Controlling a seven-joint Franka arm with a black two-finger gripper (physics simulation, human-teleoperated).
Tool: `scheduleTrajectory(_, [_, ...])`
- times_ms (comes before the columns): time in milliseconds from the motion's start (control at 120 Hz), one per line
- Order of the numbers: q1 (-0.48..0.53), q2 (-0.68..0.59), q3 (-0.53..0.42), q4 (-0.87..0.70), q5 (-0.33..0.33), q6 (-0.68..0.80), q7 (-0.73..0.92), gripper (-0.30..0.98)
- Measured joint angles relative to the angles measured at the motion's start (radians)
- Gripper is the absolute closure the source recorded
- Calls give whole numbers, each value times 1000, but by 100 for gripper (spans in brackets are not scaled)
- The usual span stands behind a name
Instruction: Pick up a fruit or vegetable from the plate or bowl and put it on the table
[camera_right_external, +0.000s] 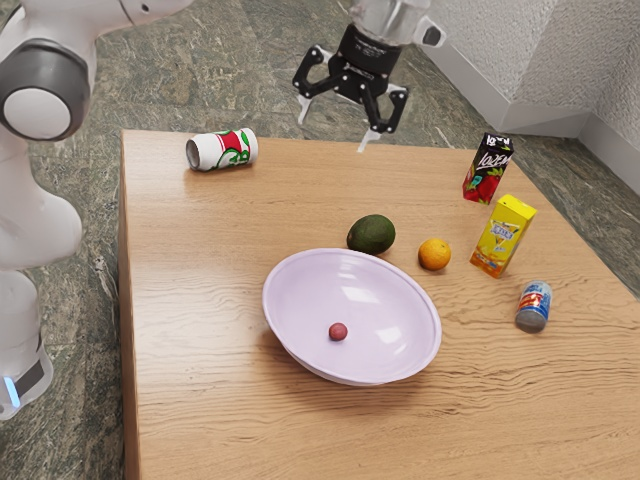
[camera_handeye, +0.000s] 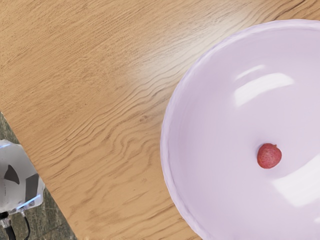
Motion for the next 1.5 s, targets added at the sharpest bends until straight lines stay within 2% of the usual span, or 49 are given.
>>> scheduleTrajectory(83, [3,-4,6,21,17,-16,-21,0])
scheduleTrajectory(175, [-22,-6,-24,68,93,-26,-41,0])
scheduleTrajectory(317, [-166,-32,-29,92,153,-33,-69,0])
scheduleTrajectory(433, [-194,-73,-28,-111,173,20,-89,0])
scheduleTrajectory(542, [-151,-96,-35,-233,197,88,-103,0])
scheduleTrajectory(883, [-191,-88,-26,-270,204,236,-133,0])
scheduleTrajectory(1108, [-81,-82,-45,-410,176,379,-129,0])
scheduleTrajectory(1308, [-192,-65,-73,-450,176,463,-174,0])
scheduleTrajectory(1500, [-158,-58,-69,-507,177,524,-211,0])
